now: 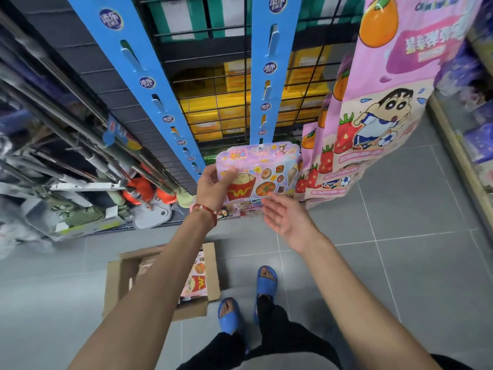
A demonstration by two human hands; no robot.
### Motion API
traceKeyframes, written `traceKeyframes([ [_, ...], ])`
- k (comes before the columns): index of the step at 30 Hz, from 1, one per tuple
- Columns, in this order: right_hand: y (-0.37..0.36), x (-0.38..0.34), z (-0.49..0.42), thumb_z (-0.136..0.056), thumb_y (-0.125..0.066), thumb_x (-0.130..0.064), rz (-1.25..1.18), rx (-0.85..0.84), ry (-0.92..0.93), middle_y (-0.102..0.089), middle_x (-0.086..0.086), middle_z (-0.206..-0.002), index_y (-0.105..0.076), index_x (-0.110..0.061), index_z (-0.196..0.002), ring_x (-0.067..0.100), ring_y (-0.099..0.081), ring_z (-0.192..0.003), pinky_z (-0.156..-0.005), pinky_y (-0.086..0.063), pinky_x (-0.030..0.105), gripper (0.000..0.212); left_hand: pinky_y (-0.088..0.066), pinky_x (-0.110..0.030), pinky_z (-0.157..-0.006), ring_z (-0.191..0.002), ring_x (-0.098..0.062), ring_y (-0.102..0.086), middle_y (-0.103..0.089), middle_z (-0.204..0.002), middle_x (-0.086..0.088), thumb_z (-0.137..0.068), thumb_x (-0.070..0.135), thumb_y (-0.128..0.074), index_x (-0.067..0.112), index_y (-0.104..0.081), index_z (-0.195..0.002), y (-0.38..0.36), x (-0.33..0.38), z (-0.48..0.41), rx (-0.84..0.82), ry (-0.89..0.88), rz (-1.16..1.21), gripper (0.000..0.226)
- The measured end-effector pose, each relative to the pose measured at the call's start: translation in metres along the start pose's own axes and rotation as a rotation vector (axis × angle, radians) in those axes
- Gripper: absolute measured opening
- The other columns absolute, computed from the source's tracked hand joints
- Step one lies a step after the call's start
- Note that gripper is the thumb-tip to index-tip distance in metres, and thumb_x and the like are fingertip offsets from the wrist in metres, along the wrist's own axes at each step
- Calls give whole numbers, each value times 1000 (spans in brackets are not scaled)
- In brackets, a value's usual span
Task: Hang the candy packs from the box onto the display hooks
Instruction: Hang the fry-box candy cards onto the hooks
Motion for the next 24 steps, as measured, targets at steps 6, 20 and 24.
traceKeyframes([
  [6, -32, 36, 2, -102, -57, -21, 152, -54, -46, -73, 3, -99, -67, -15, -105, 16, -67, -88, -83, -54, 30, 12, -50, -13, -70, -105, -15, -58, -60, -131, -9, -96, 6, -66, 3, -55, -136, 56, -30, 24, 111, 3, -24, 42],
  [20, -175, 267, 17, -101, -56, -17, 526, -139, -275, -73, 4, -96, -67, -16, -103, 18, -66, -86, -89, -53, 33, 11, -47, -28, -73, -89, -18, -61, -67, -105, -7, -99, 3, -58, 14, -64, -104, 339, -177, 125, 384, 290, 251, 13],
  [24, -205, 334, 13, -102, -55, -18, 522, -67, -320, -71, 4, -98, -65, -15, -106, 18, -64, -85, -75, -59, 30, 11, -50, -24, -68, -88, -21, -60, -67, -100, -9, -98, -2, -57, 10, -66, -100, 416, -219, 130, 382, 338, 255, 15],
])
Point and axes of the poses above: each hand's wrist, its own z-axis away from the middle knuckle, its own y-axis out of the back of the hand, x = y × z, the point moved 4 cm from there along -z, towards the middle knuckle
